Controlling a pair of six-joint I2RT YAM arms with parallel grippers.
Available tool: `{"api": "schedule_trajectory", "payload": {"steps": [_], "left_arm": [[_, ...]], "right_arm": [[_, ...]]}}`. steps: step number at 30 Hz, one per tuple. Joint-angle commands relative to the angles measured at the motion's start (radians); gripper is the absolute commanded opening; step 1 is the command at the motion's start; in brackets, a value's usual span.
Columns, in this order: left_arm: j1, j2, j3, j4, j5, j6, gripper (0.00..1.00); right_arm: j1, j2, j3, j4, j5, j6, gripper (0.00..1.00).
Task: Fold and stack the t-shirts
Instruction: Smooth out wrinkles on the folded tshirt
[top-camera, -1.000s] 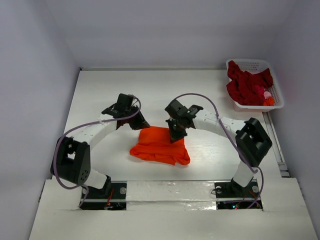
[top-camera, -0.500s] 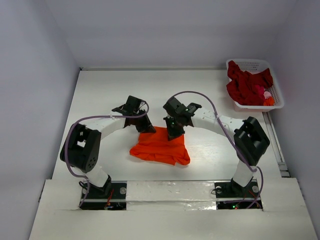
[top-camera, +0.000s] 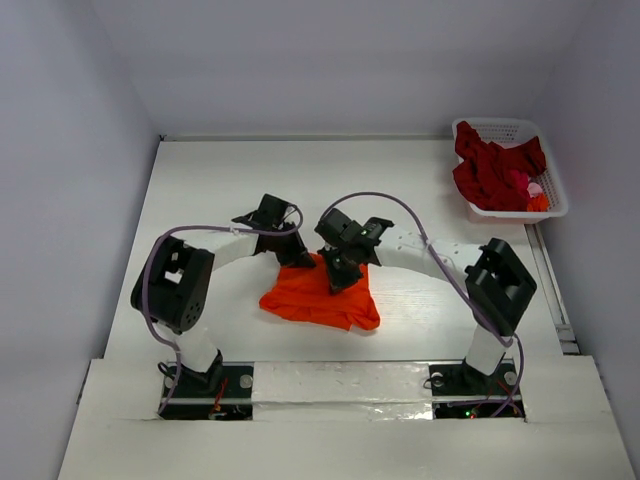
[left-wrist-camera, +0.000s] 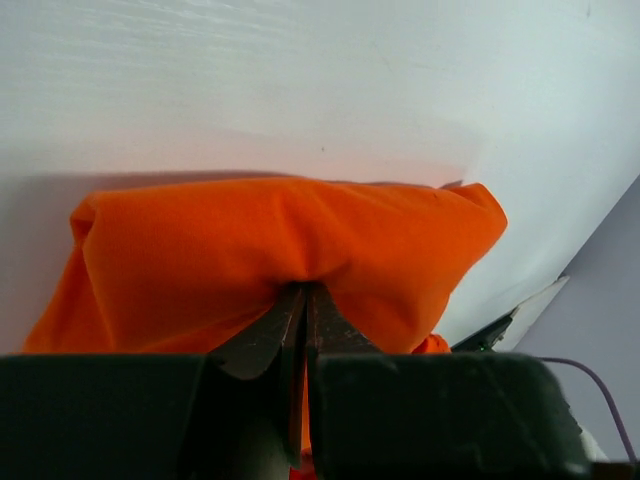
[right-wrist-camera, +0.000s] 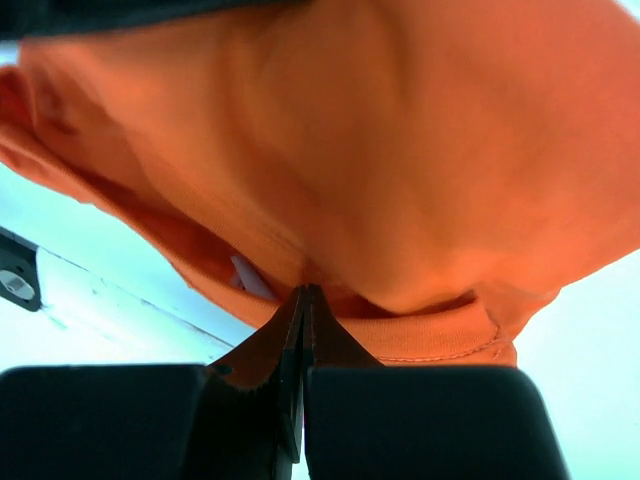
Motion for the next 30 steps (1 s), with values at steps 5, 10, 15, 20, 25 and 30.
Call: {"api": "schedule_trajectory", "payload": {"steps": [5,10,15,20,25,30], "left_arm": [[-0.005,0.086,0.018,0.075,-0.019,-0.019,0.0],[-0.005,0.144,0.023,0.098,-0.025,-0.025,0.0],[-0.005,0.193,0.049,0.111,-0.032,-0.029,0.0],[-0.005,0.246,0.108,0.103,-0.038,-0.031,0.0],[-0.005,0.299,0.176,0.089,-0.035,-0.034,0.0],[-0.005,0.318,0.213,0.063,-0.041,-0.02,0.0]], "right_arm": [[0.042,-0.065,-0.045,0.014,0.018,0.024,0.0],[0.077,-0.082,-0.064,0.011,0.033,0.045,0.0],[0.106,-0.089,-0.095,0.019,0.036,0.067,0.0],[0.155,-0.097,-0.103,0.002,0.061,0.091,0.0],[0.175,-0.121,-0.098,-0.024,0.096,0.111,0.0],[0.175,-0.178,-0.057,-0.075,0.191,0.123,0.0]]}}
